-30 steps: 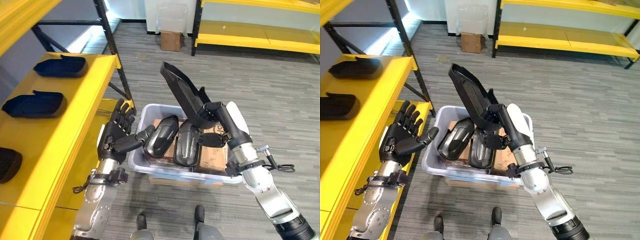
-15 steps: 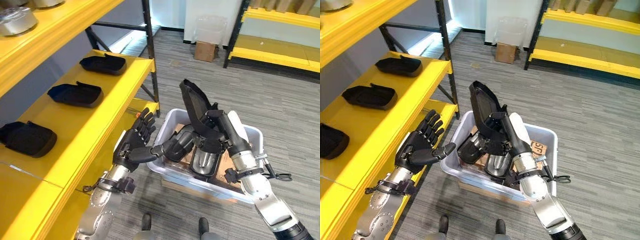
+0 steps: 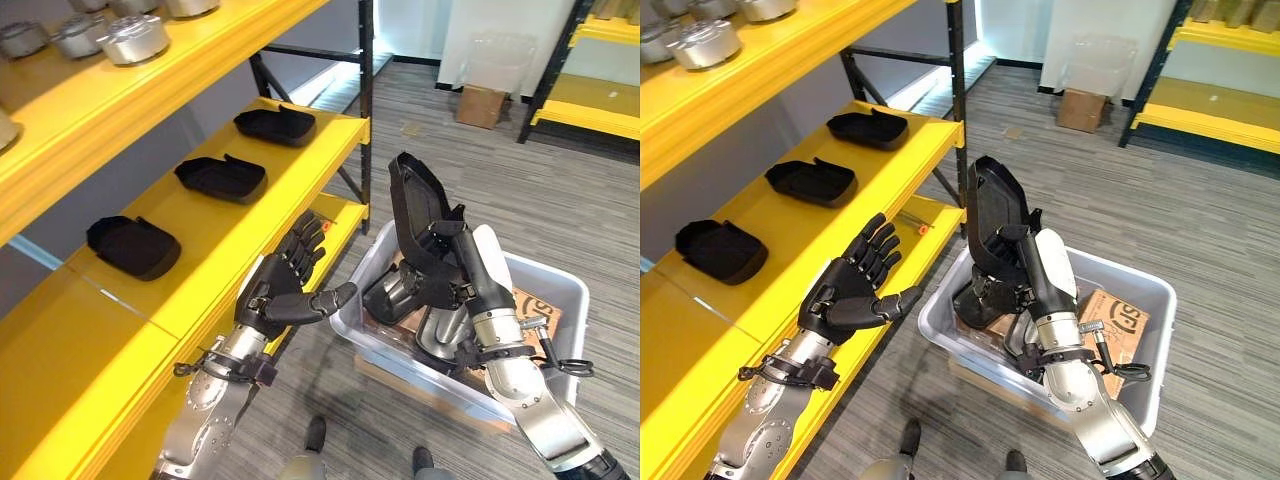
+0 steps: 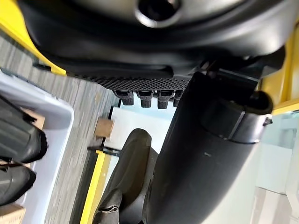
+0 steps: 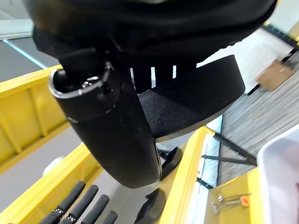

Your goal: Move parts from the plastic box to the shelf.

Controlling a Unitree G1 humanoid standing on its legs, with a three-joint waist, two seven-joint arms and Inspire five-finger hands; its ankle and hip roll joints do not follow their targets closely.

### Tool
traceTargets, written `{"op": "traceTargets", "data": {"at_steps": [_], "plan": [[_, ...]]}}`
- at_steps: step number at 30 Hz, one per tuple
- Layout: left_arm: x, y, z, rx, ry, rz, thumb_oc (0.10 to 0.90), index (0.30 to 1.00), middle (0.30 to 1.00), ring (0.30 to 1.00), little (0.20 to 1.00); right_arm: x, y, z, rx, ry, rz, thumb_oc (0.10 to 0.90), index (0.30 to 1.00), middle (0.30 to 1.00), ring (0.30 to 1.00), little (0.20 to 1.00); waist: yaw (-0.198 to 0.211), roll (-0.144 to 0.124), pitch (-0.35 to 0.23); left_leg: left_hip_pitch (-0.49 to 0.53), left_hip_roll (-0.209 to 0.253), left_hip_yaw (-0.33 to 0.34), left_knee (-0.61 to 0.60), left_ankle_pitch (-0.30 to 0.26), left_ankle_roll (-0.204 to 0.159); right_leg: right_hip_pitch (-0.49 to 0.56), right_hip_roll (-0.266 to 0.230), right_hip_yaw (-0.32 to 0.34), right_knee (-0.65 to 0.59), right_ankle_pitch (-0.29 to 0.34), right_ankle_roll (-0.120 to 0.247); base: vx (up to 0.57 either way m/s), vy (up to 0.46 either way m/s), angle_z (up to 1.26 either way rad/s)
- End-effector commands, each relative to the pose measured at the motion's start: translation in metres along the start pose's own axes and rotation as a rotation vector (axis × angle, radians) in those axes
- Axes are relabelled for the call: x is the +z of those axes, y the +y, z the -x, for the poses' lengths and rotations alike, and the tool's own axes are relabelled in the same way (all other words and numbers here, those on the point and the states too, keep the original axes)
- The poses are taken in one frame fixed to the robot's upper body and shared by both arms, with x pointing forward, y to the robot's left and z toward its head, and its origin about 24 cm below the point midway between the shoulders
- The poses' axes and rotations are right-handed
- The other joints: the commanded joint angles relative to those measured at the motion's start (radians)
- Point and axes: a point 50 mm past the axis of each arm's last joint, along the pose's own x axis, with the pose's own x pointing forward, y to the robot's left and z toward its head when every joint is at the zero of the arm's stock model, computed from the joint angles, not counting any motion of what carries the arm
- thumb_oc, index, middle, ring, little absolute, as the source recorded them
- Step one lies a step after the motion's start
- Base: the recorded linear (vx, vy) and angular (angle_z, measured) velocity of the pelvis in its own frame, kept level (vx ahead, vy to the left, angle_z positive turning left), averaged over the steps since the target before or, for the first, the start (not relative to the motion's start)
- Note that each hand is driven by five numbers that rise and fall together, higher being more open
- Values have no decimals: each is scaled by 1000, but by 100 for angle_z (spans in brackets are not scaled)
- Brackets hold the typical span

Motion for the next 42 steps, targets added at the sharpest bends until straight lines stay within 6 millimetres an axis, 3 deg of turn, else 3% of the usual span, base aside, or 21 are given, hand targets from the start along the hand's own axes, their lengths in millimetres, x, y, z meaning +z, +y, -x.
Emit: {"op": "traceTargets", "data": {"at_steps": [1,5,6,8,9,13,18,21,24,28,33,38,42], "plan": [[56,2,-12,-28,-298,-101,900,1000,1000,1000,1000,67,-30,-32,-148,-421,-26,400,300,300,300,300,18,-95,-24,46,-33,31,-36,-1,-36,-32,86,55,184,-92,-133,-5,-23,23],[52,10,-7,27,-295,-79,900,1000,1000,1000,1000,66,-24,-33,-80,-424,-20,400,300,300,300,300,23,-90,-18,13,-16,69,-35,30,-47,-33,98,25,230,-123,-145,-14,-32,26],[49,11,-7,29,-284,-80,900,1000,1000,1000,1000,63,-22,-32,-60,-409,-18,400,300,300,300,300,15,-90,-18,0,3,117,-32,42,-53,-29,95,5,233,-128,-147,-44,-5,40],[41,10,-11,-6,-261,-66,900,1000,1000,1000,1000,53,-23,-30,-64,-356,8,400,300,300,300,300,-22,-96,-31,-2,50,286,-7,45,-67,-10,74,-60,213,-129,-145,-102,60,155],[40,10,-12,-5,-262,-62,900,1000,1000,1000,1000,52,-23,-31,-61,-350,10,400,300,300,300,300,-30,-98,-38,2,58,314,6,38,-66,-11,69,-69,206,-123,-143,-129,112,197],[41,9,-17,18,-280,-48,900,1000,1000,1000,1000,50,-24,-36,-24,-344,11,400,300,300,300,300,-62,-123,-69,47,89,397,73,-18,-52,-26,25,-92,179,-91,-134,-113,190,83],[42,6,-16,4,-291,-56,900,1000,1000,1000,1000,47,-28,-37,-8,-325,40,400,300,300,300,300,-93,-133,-88,117,181,462,95,39,-71,-46,-24,-120,186,-72,-127,-93,342,74],[42,7,-13,9,-303,-57,900,1000,1000,1000,1000,43,-31,-37,-21,-317,21,400,300,300,300,300,-89,-123,-96,156,172,469,41,16,-77,-54,-61,-135,188,-61,-99,-28,358,78],[41,2,-13,-38,-289,-180,900,1000,1000,1000,1000,32,-32,-39,-61,-242,-6,400,300,300,300,300,-68,-108,-98,172,145,483,-9,-9,-77,-27,-97,-164,145,-29,-67,25,389,66],[46,17,-3,51,-293,-238,900,1000,1000,1000,1000,30,-32,-31,-82,-244,-7,400,300,300,300,300,-47,-108,-111,193,111,492,-63,-23,-78,3,-119,-183,52,31,-22,12,200,20],[55,43,18,226,-329,-235,900,1000,1000,1000,1000,35,-26,-26,-70,-266,-24,400,300,300,300,300,2,-134,-132,188,85,515,-72,-49,-69,47,-139,-264,-70,105,16,-8,110,15],[55,46,25,258,-329,-236,900,1000,1000,1000,1000,45,-18,-26,-41,-318,-36,400,300,300,300,300,43,-161,-133,181,79,524,-72,-59,-68,66,-148,-304,-128,145,38,-13,48,15],[54,43,23,256,-321,-241,900,1000,1000,1000,1000,55,-15,-26,-9,-372,-60,400,300,300,300,300,70,-176,-129,168,72,511,-72,-63,-64,80,-145,-316,-132,138,41,-9,53,10]]}}
